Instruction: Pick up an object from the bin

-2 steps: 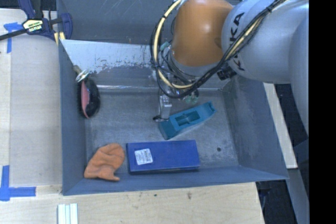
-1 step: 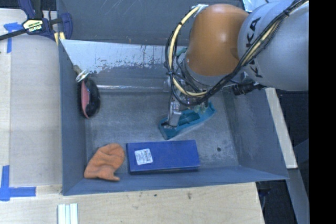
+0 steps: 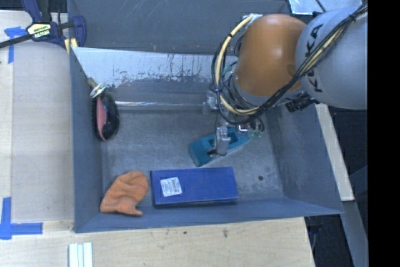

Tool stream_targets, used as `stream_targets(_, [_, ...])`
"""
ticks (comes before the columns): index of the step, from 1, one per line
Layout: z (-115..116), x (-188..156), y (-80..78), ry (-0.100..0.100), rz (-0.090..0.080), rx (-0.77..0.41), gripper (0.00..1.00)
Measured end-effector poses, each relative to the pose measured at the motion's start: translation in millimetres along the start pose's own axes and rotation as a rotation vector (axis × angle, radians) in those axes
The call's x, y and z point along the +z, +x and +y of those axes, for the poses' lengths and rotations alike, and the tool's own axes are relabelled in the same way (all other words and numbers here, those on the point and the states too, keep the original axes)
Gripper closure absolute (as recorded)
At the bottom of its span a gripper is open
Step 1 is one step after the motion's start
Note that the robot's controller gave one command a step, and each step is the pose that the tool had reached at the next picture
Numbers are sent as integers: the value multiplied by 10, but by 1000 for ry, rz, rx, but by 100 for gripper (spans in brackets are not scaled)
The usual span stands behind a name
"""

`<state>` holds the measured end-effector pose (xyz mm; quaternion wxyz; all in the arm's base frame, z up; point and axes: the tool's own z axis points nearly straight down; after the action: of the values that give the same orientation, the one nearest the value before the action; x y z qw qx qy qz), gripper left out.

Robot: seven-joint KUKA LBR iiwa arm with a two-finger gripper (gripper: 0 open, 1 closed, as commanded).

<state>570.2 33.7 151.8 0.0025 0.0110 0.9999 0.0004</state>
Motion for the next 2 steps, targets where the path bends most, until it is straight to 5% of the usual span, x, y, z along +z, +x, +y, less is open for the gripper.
stream_targets(1, [-166, 104, -11, 3, 4, 25, 0])
stream_targets(2, [-432, 525, 321, 0, -17, -166, 100])
